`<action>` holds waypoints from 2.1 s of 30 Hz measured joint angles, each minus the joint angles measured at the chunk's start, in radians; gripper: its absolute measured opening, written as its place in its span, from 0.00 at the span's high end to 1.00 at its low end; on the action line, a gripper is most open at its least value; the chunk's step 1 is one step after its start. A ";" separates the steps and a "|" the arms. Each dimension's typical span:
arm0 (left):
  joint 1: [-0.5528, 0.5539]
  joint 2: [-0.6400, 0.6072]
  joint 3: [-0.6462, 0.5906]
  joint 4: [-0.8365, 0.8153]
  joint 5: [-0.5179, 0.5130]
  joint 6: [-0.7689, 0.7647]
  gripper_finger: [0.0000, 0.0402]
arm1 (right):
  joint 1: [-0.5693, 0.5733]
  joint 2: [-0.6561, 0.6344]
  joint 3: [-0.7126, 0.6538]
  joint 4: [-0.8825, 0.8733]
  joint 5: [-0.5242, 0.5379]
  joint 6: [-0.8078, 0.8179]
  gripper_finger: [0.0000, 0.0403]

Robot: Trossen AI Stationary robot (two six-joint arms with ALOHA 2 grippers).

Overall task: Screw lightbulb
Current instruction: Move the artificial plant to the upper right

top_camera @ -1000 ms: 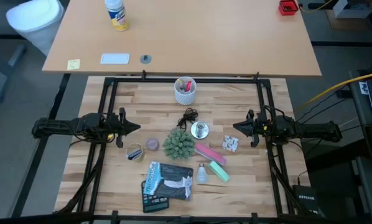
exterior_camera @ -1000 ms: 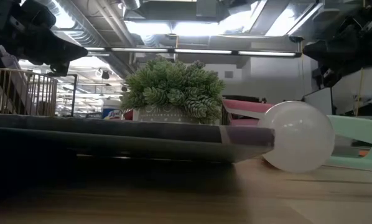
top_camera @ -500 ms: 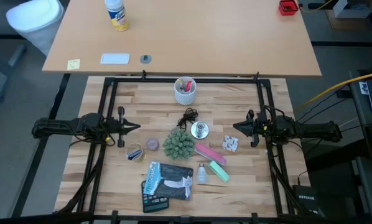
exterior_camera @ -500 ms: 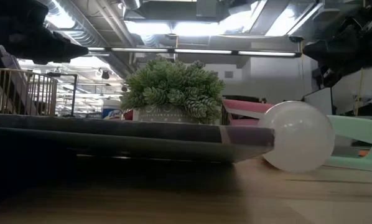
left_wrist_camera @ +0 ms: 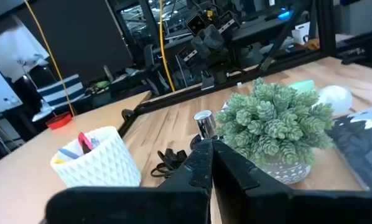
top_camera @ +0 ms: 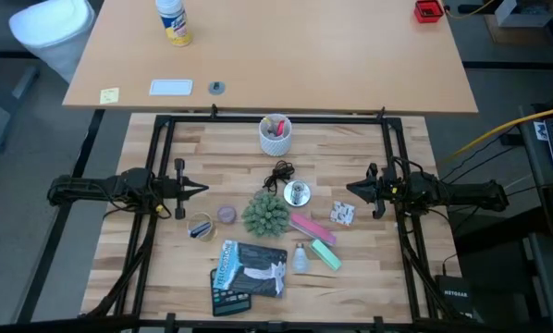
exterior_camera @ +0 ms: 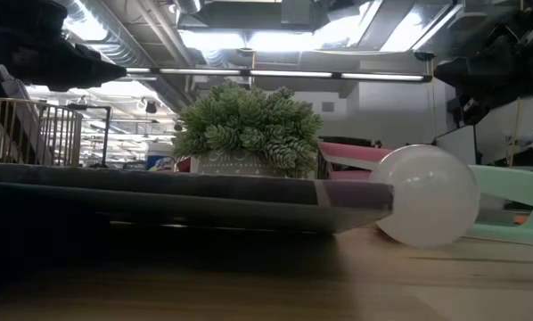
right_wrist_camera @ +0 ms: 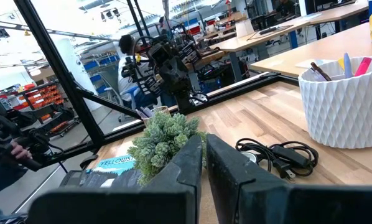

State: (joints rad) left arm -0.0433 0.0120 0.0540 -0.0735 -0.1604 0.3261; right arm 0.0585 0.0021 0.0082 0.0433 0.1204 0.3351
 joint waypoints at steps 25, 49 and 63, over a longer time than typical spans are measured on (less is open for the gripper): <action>0.000 0.000 0.002 0.007 0.000 0.045 1.00 | 0.000 0.000 0.000 0.008 0.003 0.000 0.93; 0.000 0.058 0.002 0.383 0.013 -0.117 1.00 | 0.000 0.000 0.000 0.011 0.004 0.000 0.93; -0.038 0.802 0.191 0.983 0.109 -0.232 1.00 | 0.000 0.000 0.000 0.011 0.003 0.000 0.93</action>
State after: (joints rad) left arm -0.0808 0.8141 0.2451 0.9091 -0.0513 0.0943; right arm 0.0582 0.0025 0.0079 0.0544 0.1238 0.3347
